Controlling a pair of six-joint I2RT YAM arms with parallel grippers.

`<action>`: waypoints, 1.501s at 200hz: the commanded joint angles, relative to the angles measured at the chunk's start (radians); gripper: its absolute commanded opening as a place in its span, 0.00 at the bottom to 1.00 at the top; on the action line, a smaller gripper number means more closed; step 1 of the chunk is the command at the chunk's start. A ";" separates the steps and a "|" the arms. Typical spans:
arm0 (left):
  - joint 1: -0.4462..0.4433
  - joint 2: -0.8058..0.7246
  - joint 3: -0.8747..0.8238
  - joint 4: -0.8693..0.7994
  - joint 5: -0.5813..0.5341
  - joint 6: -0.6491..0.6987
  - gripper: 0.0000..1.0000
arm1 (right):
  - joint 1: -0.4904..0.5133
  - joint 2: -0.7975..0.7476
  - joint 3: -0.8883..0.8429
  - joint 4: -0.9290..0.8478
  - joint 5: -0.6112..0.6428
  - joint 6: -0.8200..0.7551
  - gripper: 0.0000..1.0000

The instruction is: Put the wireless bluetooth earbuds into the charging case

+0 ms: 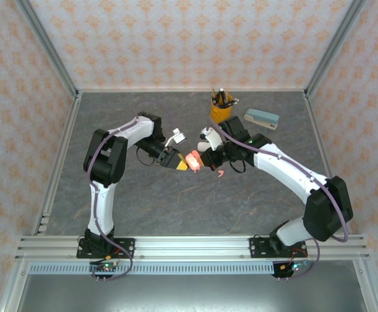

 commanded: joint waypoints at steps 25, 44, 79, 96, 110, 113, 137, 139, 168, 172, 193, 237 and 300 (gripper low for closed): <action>0.045 -0.112 0.047 -0.181 0.165 0.032 0.69 | -0.003 -0.023 0.008 0.015 0.067 0.014 0.00; 0.092 -0.148 0.074 -0.181 0.165 0.004 0.98 | -0.003 -0.026 0.021 0.004 0.103 0.026 0.00; 0.147 -0.216 0.151 -0.182 0.164 -0.058 0.98 | -0.003 -0.059 0.024 0.005 0.124 0.050 0.00; 0.164 -0.224 0.203 -0.182 0.162 -0.096 0.98 | -0.003 -0.083 0.021 0.005 0.128 0.057 0.00; 0.176 -0.219 0.257 -0.182 0.162 -0.131 0.98 | -0.003 -0.103 0.022 -0.004 0.134 0.062 0.00; 0.178 -0.215 0.270 -0.182 0.161 -0.139 0.98 | -0.003 -0.107 0.023 -0.005 0.134 0.063 0.00; 0.179 -0.175 0.407 -0.182 0.159 -0.210 0.99 | -0.003 -0.144 0.023 -0.023 0.153 0.072 0.00; 0.179 -0.172 0.424 -0.182 0.159 -0.213 0.98 | -0.003 -0.146 0.023 -0.023 0.155 0.073 0.00; 0.176 -0.084 0.681 -0.185 0.155 -0.341 0.98 | -0.003 -0.177 0.017 -0.027 0.171 0.088 0.00; 0.173 -0.070 0.722 -0.184 0.151 -0.363 0.98 | -0.003 -0.181 0.015 -0.026 0.172 0.090 0.00; 0.126 0.031 1.027 -0.159 -0.024 -0.570 0.99 | -0.003 -0.190 0.008 -0.018 0.175 0.101 0.00; -0.088 -0.079 0.970 0.564 -0.831 -1.284 0.99 | -0.003 -0.190 0.004 -0.010 0.182 0.107 0.00; -0.107 -0.238 0.757 0.805 -1.131 -1.393 0.99 | -0.003 -0.232 -0.022 -0.011 0.201 0.094 0.00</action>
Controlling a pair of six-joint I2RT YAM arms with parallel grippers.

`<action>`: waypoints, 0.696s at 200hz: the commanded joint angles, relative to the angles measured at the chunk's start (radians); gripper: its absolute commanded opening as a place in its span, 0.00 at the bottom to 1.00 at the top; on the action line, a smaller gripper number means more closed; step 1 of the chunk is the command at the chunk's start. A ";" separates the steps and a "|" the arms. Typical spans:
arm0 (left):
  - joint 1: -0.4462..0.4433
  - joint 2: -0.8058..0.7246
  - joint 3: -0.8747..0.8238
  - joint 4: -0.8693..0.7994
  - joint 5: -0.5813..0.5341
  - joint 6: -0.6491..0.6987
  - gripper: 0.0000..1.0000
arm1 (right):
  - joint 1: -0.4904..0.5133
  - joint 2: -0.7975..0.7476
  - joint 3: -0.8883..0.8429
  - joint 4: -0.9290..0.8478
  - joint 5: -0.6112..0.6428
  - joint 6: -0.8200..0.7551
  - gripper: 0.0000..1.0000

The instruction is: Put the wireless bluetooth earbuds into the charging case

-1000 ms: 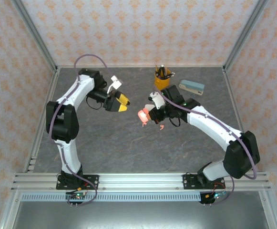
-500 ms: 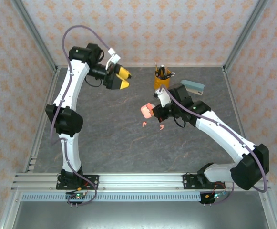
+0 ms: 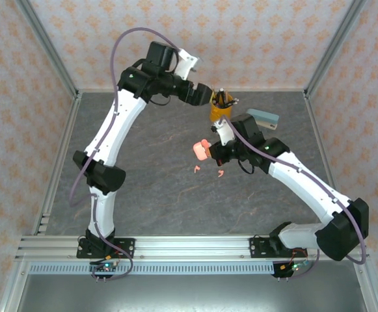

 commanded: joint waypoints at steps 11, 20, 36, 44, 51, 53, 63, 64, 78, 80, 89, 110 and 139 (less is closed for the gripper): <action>0.005 -0.197 -0.208 0.235 -0.260 -0.107 0.99 | -0.003 -0.043 -0.020 0.002 0.032 -0.004 0.00; 0.007 -0.244 -0.276 0.285 -0.304 -0.120 0.99 | -0.003 -0.043 -0.019 0.000 0.030 -0.005 0.00; 0.007 -0.317 -0.385 0.369 -0.372 -0.137 0.99 | -0.003 -0.043 -0.017 -0.001 0.031 -0.008 0.00; 0.009 -0.347 -0.423 0.399 -0.415 -0.153 0.99 | -0.003 -0.043 -0.014 -0.001 0.031 -0.010 0.00; 0.011 -0.370 -0.454 0.422 -0.450 -0.165 0.99 | -0.003 -0.042 -0.013 -0.001 0.032 -0.010 0.00; 0.012 -0.375 -0.460 0.426 -0.460 -0.168 0.99 | -0.003 -0.043 -0.013 -0.001 0.033 -0.010 0.00; 0.019 -0.397 -0.480 0.437 -0.503 -0.190 1.00 | -0.003 -0.041 -0.011 -0.002 0.034 -0.010 0.00; 0.019 -0.398 -0.482 0.438 -0.504 -0.192 1.00 | -0.003 -0.041 -0.011 -0.002 0.034 -0.010 0.00; 0.040 -0.409 -0.490 0.446 -0.499 -0.226 1.00 | -0.003 -0.039 -0.008 -0.002 0.036 -0.010 0.00; 0.044 -0.409 -0.489 0.446 -0.491 -0.230 1.00 | -0.003 -0.038 -0.008 -0.002 0.036 -0.010 0.00; 0.056 -0.412 -0.497 0.459 -0.460 -0.230 1.00 | -0.003 -0.036 -0.007 -0.001 0.038 -0.010 0.00; 0.066 -0.418 -0.528 0.508 -0.412 -0.224 1.00 | -0.003 -0.031 -0.002 -0.005 0.041 -0.008 0.00; 0.100 -0.398 -0.485 0.491 -0.344 -0.273 1.00 | -0.003 -0.029 0.004 -0.009 0.047 -0.009 0.00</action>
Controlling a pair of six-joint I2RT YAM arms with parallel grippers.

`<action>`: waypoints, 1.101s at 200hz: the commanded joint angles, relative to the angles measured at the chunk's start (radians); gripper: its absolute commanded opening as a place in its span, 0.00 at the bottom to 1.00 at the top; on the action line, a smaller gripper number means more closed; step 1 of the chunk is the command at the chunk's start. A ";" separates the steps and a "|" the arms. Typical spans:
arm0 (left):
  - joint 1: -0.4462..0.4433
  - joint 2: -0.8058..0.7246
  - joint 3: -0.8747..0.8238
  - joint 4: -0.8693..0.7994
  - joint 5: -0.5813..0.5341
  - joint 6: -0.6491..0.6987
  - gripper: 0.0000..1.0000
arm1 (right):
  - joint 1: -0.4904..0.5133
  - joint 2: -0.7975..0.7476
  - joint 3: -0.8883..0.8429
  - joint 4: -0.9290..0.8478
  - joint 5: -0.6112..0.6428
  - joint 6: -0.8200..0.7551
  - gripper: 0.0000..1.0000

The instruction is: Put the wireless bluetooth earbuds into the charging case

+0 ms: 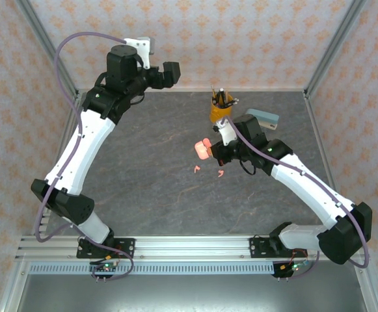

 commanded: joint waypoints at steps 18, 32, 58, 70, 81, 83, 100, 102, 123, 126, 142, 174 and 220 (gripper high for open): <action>0.041 0.013 0.062 0.010 0.060 -0.065 1.00 | -0.003 -0.006 0.017 -0.013 0.021 -0.006 0.00; 0.043 0.008 0.068 -0.010 0.033 -0.026 1.00 | -0.003 -0.005 0.022 -0.019 0.025 -0.010 0.00; 0.044 0.023 0.089 -0.050 0.146 0.026 1.00 | -0.002 0.000 0.028 -0.024 0.029 -0.016 0.00; 0.044 0.044 0.115 -0.098 0.222 0.045 1.00 | -0.003 0.008 0.031 -0.024 0.025 -0.021 0.00; 0.042 0.051 0.115 -0.128 0.250 0.064 1.00 | -0.003 0.021 0.034 -0.024 0.017 -0.027 0.00; 0.041 0.051 0.111 -0.131 0.251 0.066 1.00 | -0.003 0.023 0.035 -0.023 0.016 -0.028 0.00; 0.043 0.030 0.039 -0.119 0.268 0.088 1.00 | -0.003 0.038 0.036 -0.020 0.010 -0.038 0.00; 0.043 0.026 0.026 -0.113 0.274 0.091 1.00 | -0.003 0.040 0.036 -0.018 0.009 -0.040 0.00; 0.041 -0.025 -0.111 -0.039 0.308 0.086 1.00 | -0.003 0.055 0.038 -0.011 0.023 -0.052 0.00; 0.041 -0.030 -0.125 -0.037 0.314 0.087 0.99 | -0.003 0.057 0.038 -0.009 0.025 -0.054 0.00; 0.041 -0.055 -0.194 -0.036 0.349 0.108 1.00 | -0.003 0.068 0.047 -0.009 0.032 -0.061 0.00; 0.019 -0.131 -0.398 0.011 0.430 0.210 0.99 | -0.003 0.099 0.082 -0.017 0.027 -0.080 0.00; 0.018 -0.170 -0.530 -0.029 0.616 0.327 0.99 | -0.005 0.168 0.166 -0.071 0.007 -0.136 0.00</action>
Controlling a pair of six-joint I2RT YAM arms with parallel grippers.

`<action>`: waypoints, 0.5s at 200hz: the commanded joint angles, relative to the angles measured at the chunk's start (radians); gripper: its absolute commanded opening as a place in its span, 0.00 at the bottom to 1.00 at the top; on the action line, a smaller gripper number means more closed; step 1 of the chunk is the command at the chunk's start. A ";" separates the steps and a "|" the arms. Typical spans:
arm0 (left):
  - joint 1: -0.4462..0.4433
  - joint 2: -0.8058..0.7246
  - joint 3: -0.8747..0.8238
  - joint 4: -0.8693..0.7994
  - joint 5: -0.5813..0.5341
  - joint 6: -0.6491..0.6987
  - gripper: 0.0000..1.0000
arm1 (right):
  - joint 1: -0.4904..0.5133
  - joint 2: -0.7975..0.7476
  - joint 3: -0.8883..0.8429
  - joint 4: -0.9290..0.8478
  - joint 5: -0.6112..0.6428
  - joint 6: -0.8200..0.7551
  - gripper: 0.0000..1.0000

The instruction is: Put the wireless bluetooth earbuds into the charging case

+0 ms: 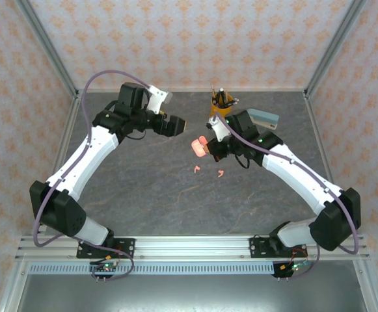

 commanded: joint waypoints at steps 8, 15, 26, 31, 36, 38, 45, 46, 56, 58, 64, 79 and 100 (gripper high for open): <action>-0.002 -0.029 -0.035 0.000 0.158 0.108 0.99 | -0.006 0.044 0.086 -0.050 -0.014 -0.056 0.00; 0.000 -0.024 -0.035 -0.003 0.180 0.113 0.99 | -0.007 0.058 0.107 -0.056 -0.020 -0.062 0.00; 0.000 -0.012 -0.026 -0.013 0.206 0.124 0.99 | -0.009 0.077 0.141 -0.066 -0.029 -0.070 0.00; 0.000 -0.004 -0.018 -0.021 0.213 0.131 0.98 | -0.011 0.088 0.157 -0.068 -0.033 -0.073 0.00; 0.000 0.003 -0.010 -0.029 0.220 0.139 0.98 | -0.010 0.098 0.173 -0.073 -0.036 -0.077 0.00; 0.000 0.006 -0.007 -0.033 0.223 0.142 0.98 | -0.012 0.101 0.181 -0.074 -0.038 -0.078 0.00; 0.001 0.018 0.007 -0.050 0.233 0.155 0.97 | -0.012 0.115 0.204 -0.080 -0.043 -0.085 0.00; 0.001 0.020 0.007 -0.053 0.235 0.157 0.97 | -0.012 0.117 0.205 -0.081 -0.044 -0.085 0.00; 0.003 0.038 0.032 -0.075 0.247 0.175 0.96 | -0.012 0.139 0.239 -0.093 -0.049 -0.095 0.00; 0.004 0.041 0.037 -0.078 0.250 0.178 0.96 | -0.012 0.143 0.245 -0.096 -0.050 -0.097 0.00; 0.007 0.052 0.051 -0.091 0.262 0.189 0.95 | -0.012 0.156 0.263 -0.103 -0.052 -0.102 0.00; 0.017 0.076 0.089 -0.126 0.292 0.217 0.94 | -0.014 0.185 0.301 -0.120 -0.053 -0.119 0.00; 0.037 0.115 0.143 -0.174 0.333 0.252 0.91 | -0.014 0.209 0.328 -0.127 -0.060 -0.130 0.00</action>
